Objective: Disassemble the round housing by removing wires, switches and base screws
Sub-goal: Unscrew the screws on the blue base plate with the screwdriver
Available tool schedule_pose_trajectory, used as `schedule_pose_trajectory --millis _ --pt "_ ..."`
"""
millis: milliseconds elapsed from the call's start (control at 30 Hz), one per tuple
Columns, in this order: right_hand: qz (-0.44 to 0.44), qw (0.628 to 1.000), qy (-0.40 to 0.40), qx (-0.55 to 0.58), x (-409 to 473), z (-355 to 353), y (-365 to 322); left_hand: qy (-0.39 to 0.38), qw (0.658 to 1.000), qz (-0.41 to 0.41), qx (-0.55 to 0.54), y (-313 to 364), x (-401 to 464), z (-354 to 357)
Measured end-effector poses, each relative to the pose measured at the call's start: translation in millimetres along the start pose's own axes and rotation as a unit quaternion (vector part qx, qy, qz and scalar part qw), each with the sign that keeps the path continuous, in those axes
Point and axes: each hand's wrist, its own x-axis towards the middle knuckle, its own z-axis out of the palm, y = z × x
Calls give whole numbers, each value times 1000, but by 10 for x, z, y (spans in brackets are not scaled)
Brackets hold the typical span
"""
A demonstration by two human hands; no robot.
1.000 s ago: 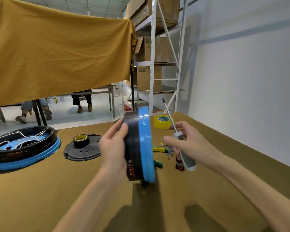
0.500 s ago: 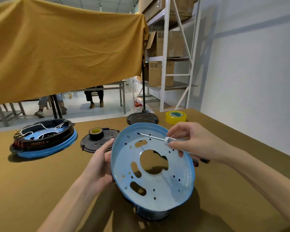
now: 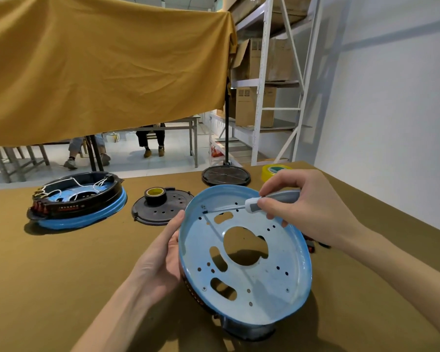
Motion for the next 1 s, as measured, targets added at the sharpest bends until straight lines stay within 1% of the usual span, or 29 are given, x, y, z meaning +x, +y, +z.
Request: schedule_pose_trajectory --millis 300,633,833,867,933,967,1000 --pt "1 999 31 -5 30 -28 -14 7 1000 15 -3 -17 1 -25" --pt "0 999 12 -30 85 -50 -115 3 1000 16 8 -18 -7 -47" --pt "12 987 -32 -159 322 -115 -325 0 1000 15 11 -5 -13 -23" --pt "19 987 -35 -159 394 -120 -377 1 1000 15 9 -5 -13 -25" --pt "29 995 -28 -92 526 -99 -501 3 1000 15 4 -9 -13 -26" --pt "17 997 -11 -72 581 -67 -567 5 1000 15 4 -13 -16 -29" --pt "-8 996 14 -87 633 -24 -625 8 1000 13 3 -16 -21 -33"
